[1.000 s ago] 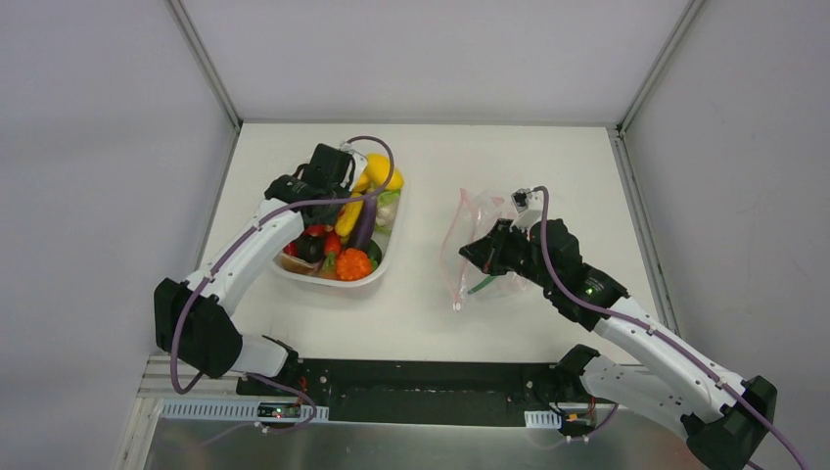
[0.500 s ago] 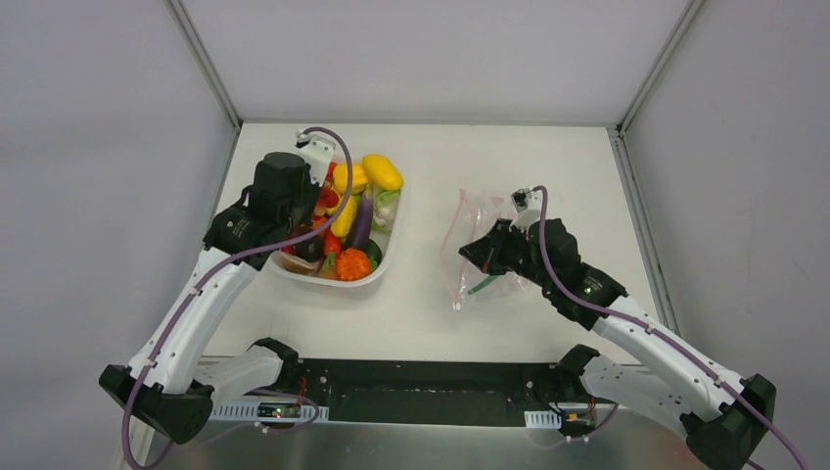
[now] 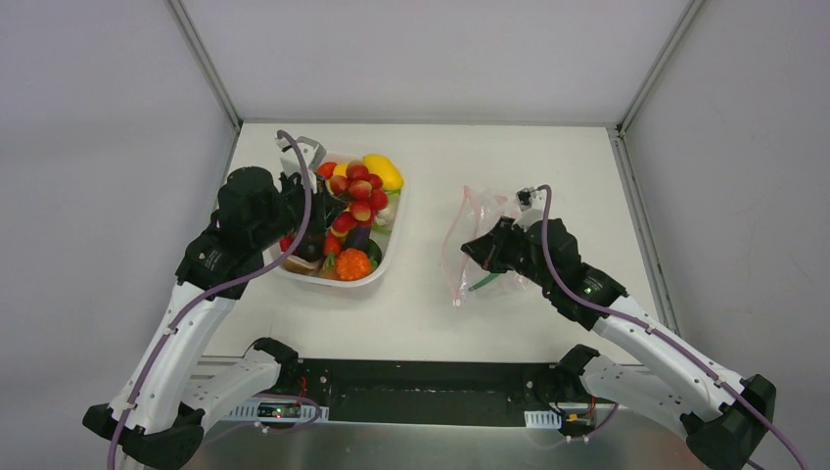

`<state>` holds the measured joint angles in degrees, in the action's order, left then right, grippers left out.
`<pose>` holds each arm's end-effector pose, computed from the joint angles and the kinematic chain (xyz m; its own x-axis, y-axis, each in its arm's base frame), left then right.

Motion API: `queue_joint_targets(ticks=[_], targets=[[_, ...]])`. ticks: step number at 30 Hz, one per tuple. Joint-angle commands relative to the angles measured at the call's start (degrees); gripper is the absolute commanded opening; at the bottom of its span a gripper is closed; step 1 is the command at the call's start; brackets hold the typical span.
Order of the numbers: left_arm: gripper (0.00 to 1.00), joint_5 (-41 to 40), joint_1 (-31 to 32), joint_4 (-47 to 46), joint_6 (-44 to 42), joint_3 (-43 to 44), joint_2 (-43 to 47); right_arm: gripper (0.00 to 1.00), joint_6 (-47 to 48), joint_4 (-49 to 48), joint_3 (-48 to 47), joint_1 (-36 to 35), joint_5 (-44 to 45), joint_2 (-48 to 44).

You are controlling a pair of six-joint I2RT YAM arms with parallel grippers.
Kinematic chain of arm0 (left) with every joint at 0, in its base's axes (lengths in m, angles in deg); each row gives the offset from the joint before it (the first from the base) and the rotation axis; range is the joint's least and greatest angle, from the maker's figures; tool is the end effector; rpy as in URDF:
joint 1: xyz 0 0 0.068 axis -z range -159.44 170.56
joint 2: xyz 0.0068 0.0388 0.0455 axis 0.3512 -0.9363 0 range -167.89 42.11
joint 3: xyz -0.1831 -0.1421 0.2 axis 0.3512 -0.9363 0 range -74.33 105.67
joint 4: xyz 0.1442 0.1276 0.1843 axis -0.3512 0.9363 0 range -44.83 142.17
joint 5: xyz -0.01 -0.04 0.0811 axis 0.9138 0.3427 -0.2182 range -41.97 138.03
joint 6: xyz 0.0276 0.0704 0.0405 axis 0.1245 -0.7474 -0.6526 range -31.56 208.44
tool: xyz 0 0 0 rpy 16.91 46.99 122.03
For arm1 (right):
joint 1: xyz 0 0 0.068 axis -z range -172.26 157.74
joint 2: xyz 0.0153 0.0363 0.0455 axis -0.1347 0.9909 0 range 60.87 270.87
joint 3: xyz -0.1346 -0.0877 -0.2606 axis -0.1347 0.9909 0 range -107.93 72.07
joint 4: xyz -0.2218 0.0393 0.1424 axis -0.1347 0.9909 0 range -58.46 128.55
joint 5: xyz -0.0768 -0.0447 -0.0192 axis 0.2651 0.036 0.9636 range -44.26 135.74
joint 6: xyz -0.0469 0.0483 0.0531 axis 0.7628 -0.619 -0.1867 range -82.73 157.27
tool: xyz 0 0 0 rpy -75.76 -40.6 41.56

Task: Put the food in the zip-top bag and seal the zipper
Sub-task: Place the fake fruit in the zipper food storage bag.

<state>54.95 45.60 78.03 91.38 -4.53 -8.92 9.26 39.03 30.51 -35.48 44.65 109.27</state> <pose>0.1726 -0.0906 0.4466 -0.2471 0.0592 -0.9672 0.5140 0.8541 -0.0790 0.1612 0.1535 0.3293 -0.4871 0.1866 -0.8532 -0.5317 0.7117 0.4591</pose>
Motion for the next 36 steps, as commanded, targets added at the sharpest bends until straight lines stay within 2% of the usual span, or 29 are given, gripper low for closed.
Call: queue_joint_targets(ticks=[1, 7, 10, 16, 23, 28, 36], targets=[[0.0, 19.28, -0.12, -16.14, 14.73, -4.4, 1.62, 0.0, -2.56, -2.16, -1.78, -0.04, 4.61, -1.2], [0.0, 28.68, 2.2, -33.46, 27.97, -10.64, 1.28, 0.0, -3.54, -2.6, -1.78, -0.02, 5.91, -0.99], [0.0, 29.64, 4.78, -40.26, 31.79, -12.94, 0.46, 0.0, -3.64, -2.7, -2.02, -0.08, 5.65, -0.65], [0.0, 29.63, 10.91, -43.14, 31.51, -13.43, -3.38, 0.0, -3.53, -3.6, -1.72, -0.02, 3.47, -1.17], [0.0, 30.62, 13.04, -49.35, 33.99, -15.8, -9.35, 0.0, -2.58, -5.98, -1.37, -0.03, -1.79, -2.98], [0.0, 27.89, 13.11, -53.02, 34.64, -19.19, -11.07, 0.0, -2.5, -5.31, -1.71, -0.02, -1.95, -4.4], [0.0, 24.31, 13.15, -45.08, 29.25, -18.36, -10.78, 0.0, -2.22, -4.23, -1.59, -0.02, -2.04, -5.84]])
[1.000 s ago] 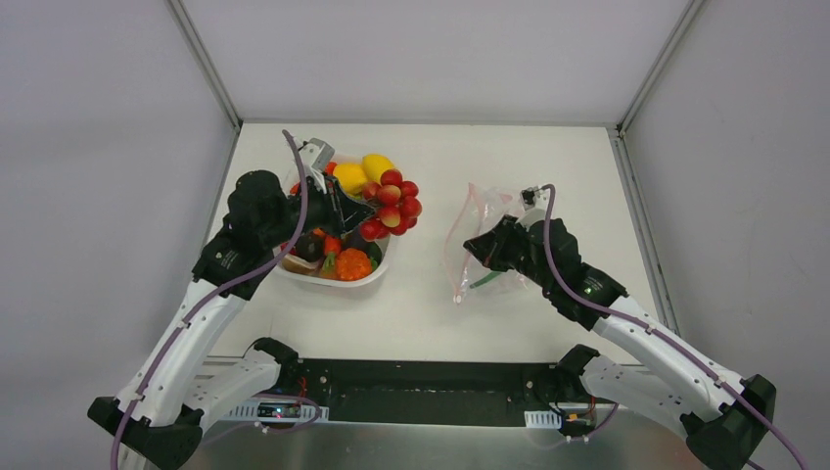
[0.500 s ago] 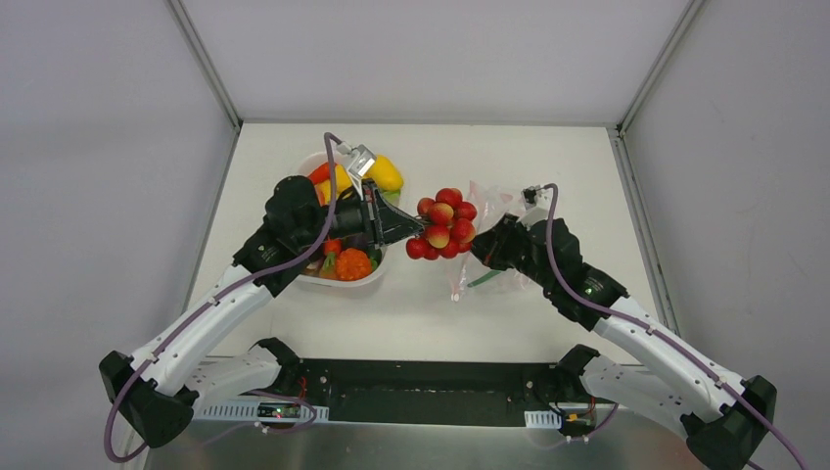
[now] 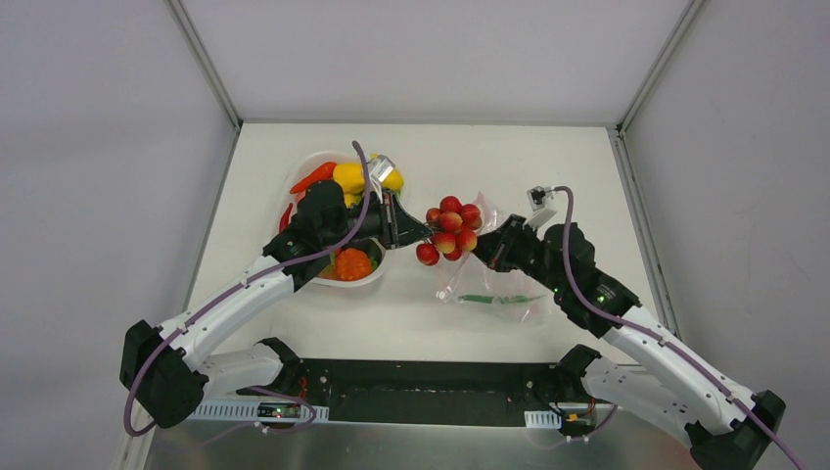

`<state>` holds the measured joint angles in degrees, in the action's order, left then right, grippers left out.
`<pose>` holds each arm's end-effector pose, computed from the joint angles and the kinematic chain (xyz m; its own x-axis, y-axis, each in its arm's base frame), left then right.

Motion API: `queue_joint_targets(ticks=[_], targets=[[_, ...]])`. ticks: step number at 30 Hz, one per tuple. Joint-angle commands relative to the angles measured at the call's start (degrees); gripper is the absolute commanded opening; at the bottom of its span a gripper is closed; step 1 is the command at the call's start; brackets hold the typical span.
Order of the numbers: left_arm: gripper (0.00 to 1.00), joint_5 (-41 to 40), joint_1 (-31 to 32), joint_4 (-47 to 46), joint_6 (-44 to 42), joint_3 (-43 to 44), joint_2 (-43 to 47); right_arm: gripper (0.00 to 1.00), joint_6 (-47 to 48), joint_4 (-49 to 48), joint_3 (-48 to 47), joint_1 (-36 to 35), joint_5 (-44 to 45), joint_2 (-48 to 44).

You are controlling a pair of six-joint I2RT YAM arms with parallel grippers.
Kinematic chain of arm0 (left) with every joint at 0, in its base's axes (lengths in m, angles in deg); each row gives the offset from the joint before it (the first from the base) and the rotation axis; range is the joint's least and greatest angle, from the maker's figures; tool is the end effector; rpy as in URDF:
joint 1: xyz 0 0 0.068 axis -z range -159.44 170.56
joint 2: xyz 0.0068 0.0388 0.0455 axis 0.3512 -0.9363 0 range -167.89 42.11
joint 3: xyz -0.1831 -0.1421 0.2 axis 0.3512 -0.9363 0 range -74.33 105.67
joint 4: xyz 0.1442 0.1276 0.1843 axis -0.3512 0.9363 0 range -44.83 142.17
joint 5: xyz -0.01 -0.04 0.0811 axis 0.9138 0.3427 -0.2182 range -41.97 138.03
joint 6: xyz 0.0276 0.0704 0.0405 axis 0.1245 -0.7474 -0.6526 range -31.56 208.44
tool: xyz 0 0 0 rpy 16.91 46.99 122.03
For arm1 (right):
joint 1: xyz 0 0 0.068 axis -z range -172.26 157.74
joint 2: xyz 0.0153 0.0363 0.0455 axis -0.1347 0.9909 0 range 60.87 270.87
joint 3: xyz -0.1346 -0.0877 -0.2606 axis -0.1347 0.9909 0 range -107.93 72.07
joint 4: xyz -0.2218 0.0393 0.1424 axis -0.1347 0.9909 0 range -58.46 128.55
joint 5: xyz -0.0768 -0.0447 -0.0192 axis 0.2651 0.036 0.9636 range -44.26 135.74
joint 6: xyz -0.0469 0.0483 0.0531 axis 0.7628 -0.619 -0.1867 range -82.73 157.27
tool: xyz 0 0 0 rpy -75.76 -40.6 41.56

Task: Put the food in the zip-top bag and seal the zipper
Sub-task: Place the fake fruit in the zipper food storage bag.

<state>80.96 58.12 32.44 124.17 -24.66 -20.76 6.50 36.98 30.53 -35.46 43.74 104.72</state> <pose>0.1961 -0.2025 0.3792 -0.5556 -0.1911 -0.8092 0.7614 0.2740 -0.5875 0.1481 0.1427 0.3499 -0.4473 0.2813 -0.8490 -0.5592 0.6529 0.5109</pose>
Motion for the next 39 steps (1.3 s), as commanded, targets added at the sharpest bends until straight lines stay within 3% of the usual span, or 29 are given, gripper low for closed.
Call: queue_joint_targets(ticks=[1, 8, 12, 17, 22, 26, 31, 39], targets=[[0.0, -2.06, 0.67, 1.77, -4.16, 2.28, 0.85, 0.0, 0.53, -2.36, -1.68, -0.09, -1.32, -1.28], [0.0, -10.86, 1.75, 16.92, -10.53, 6.34, 0.63, 0.0, 0.33, -3.4, -2.22, -0.06, -1.7, -2.54], [0.0, -12.73, 2.11, 18.18, -10.9, 6.27, 1.53, 0.0, 0.43, -3.56, -2.15, -0.04, -1.17, -2.74], [0.0, -13.11, 3.22, 20.27, -12.25, 8.0, 1.1, 0.0, 0.23, -4.72, -1.85, -0.04, -4.02, -2.38], [0.0, -8.2, 5.69, 24.27, -15.22, 13.56, -1.64, 0.0, 1.96, -4.72, -3.02, -0.06, -7.31, 0.3], [0.0, -7.66, 9.24, 33.19, -20.87, 19.89, -4.15, 0.0, 4.63, -2.81, -4.73, -0.05, -5.49, 2.38], [0.0, -15.09, 10.71, 46.72, -24.9, 24.68, -6.93, 0.0, 8.54, -1.27, -7.44, -0.04, -5.47, 2.7], [0.0, -19.9, 11.3, 46.93, -23.24, 24.91, -7.7, 0.0, 9.63, -3.46, -7.29, -0.04, -12.0, 2.37]])
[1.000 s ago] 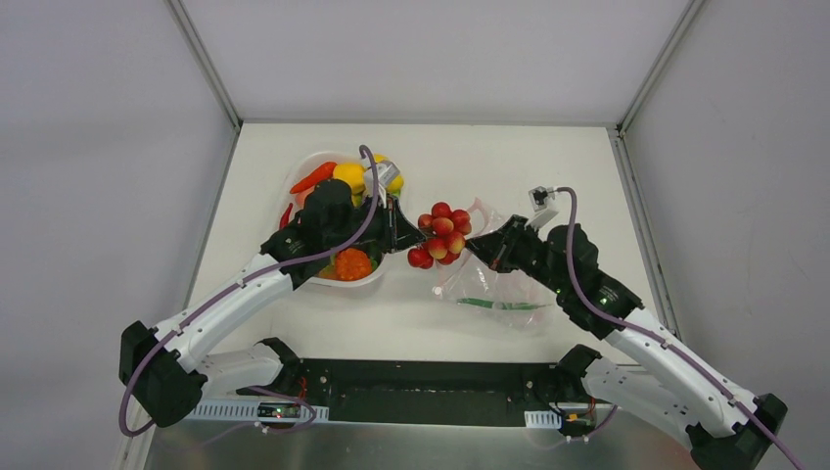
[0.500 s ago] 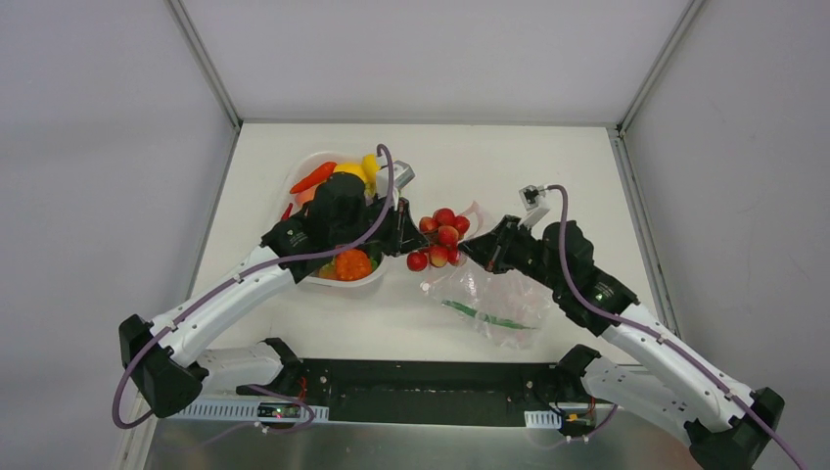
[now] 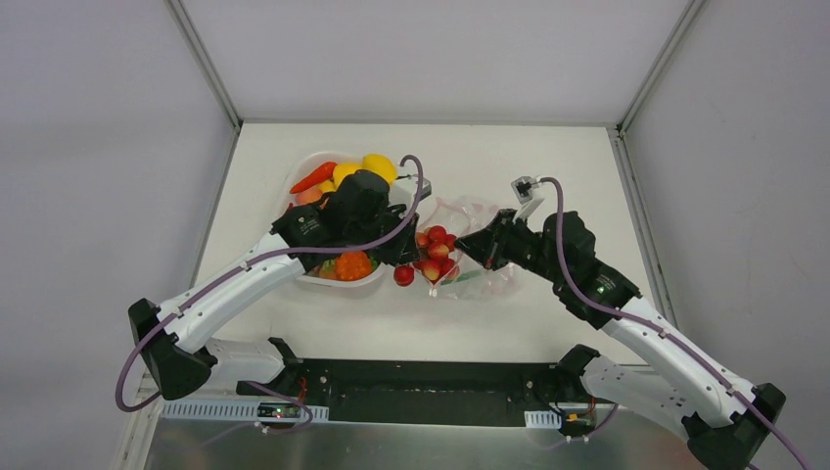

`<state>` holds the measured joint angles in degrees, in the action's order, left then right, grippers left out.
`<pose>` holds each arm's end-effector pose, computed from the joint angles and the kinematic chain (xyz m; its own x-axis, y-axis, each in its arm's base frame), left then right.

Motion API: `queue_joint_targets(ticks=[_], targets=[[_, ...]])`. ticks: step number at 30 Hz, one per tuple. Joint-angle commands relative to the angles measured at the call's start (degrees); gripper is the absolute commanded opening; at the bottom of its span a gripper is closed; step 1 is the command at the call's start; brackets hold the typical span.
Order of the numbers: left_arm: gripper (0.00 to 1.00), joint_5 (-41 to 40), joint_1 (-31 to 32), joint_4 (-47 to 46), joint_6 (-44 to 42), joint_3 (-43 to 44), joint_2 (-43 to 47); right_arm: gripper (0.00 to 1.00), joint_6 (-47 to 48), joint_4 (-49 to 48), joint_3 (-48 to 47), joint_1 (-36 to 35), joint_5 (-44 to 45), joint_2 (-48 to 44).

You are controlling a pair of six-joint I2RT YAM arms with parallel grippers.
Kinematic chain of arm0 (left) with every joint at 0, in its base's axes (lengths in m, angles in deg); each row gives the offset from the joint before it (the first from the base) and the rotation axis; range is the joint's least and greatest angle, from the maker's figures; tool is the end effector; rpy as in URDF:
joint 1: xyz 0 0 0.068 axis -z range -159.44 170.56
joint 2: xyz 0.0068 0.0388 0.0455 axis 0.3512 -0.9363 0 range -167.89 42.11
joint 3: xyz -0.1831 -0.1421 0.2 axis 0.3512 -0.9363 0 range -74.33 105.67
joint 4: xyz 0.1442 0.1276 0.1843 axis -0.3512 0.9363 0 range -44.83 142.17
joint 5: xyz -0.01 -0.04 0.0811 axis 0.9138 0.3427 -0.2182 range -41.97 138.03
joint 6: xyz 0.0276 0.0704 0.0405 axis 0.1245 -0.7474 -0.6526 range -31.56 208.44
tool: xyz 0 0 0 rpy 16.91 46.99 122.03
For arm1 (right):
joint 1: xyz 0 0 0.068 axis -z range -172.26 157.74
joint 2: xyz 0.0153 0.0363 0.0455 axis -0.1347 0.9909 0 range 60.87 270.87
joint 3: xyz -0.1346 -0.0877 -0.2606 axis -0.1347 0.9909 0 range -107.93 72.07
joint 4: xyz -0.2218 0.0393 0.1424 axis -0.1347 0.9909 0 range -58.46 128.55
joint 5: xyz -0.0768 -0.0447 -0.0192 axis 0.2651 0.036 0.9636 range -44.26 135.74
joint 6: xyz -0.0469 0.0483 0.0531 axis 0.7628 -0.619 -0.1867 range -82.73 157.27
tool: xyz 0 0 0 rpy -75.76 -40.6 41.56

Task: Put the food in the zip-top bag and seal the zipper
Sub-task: Place the fake fruit in the zipper food storage bag.

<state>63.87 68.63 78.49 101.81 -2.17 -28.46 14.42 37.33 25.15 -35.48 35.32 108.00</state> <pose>0.1813 -0.2326 0.3846 -0.5432 0.2718 -0.7944 0.7660 0.5478 -0.3363 0.1474 0.1574 0.3757 -0.3826 0.1645 -0.9092 -0.7119 0.5748 0.4036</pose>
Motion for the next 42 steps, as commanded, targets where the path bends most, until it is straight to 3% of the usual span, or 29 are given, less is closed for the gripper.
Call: queue_joint_targets(ticks=[1, 10, 16, 25, 32, 42], targets=[[0.0, -2.53, 0.89, 0.98, -0.95, 2.87, -0.37, 0.0, 1.82, -3.76, -1.91, -0.03, -4.4, -0.5], [0.0, 2.38, 1.86, 1.56, 2.14, 10.36, -4.04, 0.0, 3.65, -1.98, -1.74, -0.19, -9.3, 3.92], [0.0, -1.64, 1.9, 10.66, 4.73, 16.27, -5.84, 0.0, 4.48, -1.35, 0.39, -0.38, -7.98, 3.68], [0.0, -4.64, 1.83, 0.5, 16.75, 12.25, -6.65, 0.0, 1.0, -7.65, 3.21, -0.55, -9.27, 1.59], [0.0, -12.51, 1.59, 4.33, 20.88, 13.81, -10.45, 0.0, -0.08, -8.76, 2.4, -0.65, -12.32, -0.93], [0.0, -6.29, -0.18, -2.31, 30.9, 12.52, -12.59, 0.0, 0.34, -8.31, 3.24, -0.98, -13.4, 0.22]])
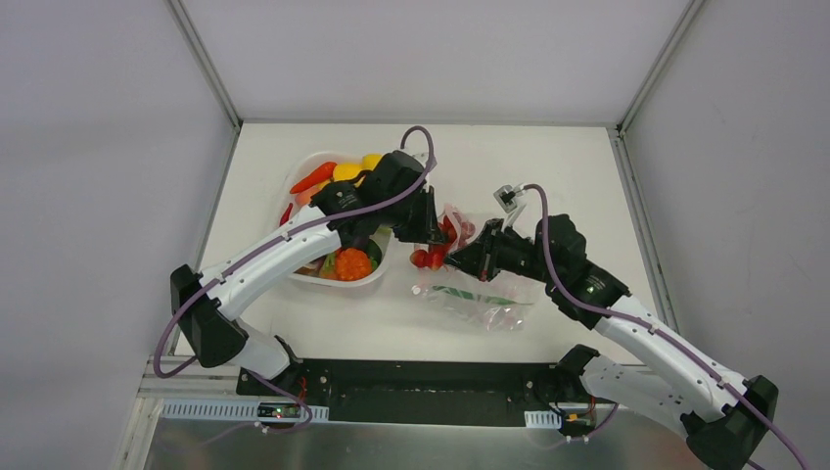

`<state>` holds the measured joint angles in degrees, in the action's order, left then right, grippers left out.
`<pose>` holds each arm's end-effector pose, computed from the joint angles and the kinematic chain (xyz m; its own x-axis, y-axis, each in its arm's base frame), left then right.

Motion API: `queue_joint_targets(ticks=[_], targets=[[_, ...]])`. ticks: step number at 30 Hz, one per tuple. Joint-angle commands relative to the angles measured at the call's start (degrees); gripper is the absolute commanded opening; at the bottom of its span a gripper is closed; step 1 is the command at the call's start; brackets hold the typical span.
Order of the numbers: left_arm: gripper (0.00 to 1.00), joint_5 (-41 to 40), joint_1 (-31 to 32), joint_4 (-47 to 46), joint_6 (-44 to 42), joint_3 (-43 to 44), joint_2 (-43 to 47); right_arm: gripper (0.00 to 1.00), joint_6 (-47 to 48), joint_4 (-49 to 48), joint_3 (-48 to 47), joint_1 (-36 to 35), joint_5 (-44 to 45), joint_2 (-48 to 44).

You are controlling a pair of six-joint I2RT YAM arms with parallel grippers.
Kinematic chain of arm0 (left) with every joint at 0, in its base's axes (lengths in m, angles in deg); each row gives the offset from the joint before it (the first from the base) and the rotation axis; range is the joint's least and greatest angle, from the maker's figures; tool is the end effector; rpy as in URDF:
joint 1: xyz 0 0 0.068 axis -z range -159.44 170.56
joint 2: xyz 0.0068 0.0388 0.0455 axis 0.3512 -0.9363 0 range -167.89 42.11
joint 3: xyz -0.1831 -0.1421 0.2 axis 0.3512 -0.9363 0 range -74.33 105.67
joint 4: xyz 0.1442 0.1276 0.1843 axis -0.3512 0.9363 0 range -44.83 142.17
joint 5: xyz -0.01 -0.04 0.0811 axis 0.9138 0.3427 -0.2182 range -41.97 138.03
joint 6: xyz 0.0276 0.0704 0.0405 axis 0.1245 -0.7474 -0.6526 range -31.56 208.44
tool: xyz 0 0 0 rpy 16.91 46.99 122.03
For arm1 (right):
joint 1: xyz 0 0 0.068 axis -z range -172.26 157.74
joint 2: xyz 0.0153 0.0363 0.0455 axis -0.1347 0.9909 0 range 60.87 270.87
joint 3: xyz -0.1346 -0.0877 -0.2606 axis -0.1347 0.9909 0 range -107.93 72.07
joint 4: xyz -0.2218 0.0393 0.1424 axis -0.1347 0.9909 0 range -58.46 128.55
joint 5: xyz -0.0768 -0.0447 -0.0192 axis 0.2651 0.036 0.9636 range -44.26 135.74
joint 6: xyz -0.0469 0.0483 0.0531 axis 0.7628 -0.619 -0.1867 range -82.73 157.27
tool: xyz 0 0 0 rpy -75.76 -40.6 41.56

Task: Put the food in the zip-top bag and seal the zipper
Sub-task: Place the fake fruit in the zipper food storage bag.

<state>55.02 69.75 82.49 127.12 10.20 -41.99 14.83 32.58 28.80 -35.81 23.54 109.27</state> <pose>0.2274 -0.2773 0.3827 -0.8154 -0.0048 -0.5788 0.3910 0.7328 -0.5569 0.1396 0.1722 0.3585 -0.4194 0.0889 -0.9034 -0.8115 0.4093 0.4170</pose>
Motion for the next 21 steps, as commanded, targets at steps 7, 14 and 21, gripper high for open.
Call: queue_joint_targets(ticks=[7, 14, 21], targets=[[0.0, 7.44, -2.08, -19.24, 13.76, -7.02, 3.0, 0.0, -1.71, -6.14, 0.58, -0.7, -0.01, -2.16], [0.03, 14.04, -3.61, -39.21, 21.53, -17.0, 6.15, 0.0, -2.97, -7.99, 1.2, -0.57, 8.74, -4.29], [0.47, 15.65, -4.1, -29.89, 11.63, -13.28, 7.23, 0.0, -3.19, -7.87, 1.69, -0.48, 11.57, -7.0]])
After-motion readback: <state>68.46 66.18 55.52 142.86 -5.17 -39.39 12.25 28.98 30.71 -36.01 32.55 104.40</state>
